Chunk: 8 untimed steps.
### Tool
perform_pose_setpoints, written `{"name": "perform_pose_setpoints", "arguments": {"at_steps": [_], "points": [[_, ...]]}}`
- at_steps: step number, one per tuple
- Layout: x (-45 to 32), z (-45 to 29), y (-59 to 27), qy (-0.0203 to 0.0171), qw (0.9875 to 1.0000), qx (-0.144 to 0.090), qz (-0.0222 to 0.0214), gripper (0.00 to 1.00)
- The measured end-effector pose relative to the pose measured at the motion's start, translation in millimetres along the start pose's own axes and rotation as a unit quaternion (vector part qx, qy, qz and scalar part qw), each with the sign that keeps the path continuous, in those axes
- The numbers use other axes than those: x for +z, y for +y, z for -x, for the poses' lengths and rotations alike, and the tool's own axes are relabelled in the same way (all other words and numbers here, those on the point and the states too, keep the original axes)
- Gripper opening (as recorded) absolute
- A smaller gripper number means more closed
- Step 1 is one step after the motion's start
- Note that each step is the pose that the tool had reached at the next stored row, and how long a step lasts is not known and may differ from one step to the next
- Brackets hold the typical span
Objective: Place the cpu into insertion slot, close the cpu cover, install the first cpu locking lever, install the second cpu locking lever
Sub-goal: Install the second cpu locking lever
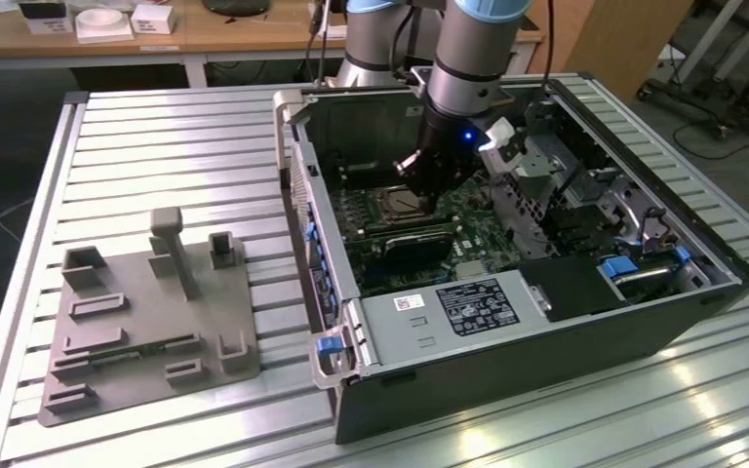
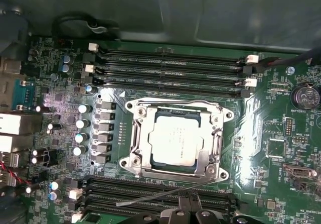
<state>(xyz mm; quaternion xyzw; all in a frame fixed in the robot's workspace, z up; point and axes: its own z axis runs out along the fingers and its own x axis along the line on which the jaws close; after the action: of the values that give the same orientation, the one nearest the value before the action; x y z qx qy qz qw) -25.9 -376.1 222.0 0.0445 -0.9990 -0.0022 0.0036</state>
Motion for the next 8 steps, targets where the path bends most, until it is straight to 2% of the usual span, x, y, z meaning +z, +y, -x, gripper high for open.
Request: {"name": "perform_pose_setpoints", "arguments": {"at_steps": [8], "points": [[0.3, 0.6, -0.1, 0.0, 1.0, 0.001, 0.0001, 0.1]]}}
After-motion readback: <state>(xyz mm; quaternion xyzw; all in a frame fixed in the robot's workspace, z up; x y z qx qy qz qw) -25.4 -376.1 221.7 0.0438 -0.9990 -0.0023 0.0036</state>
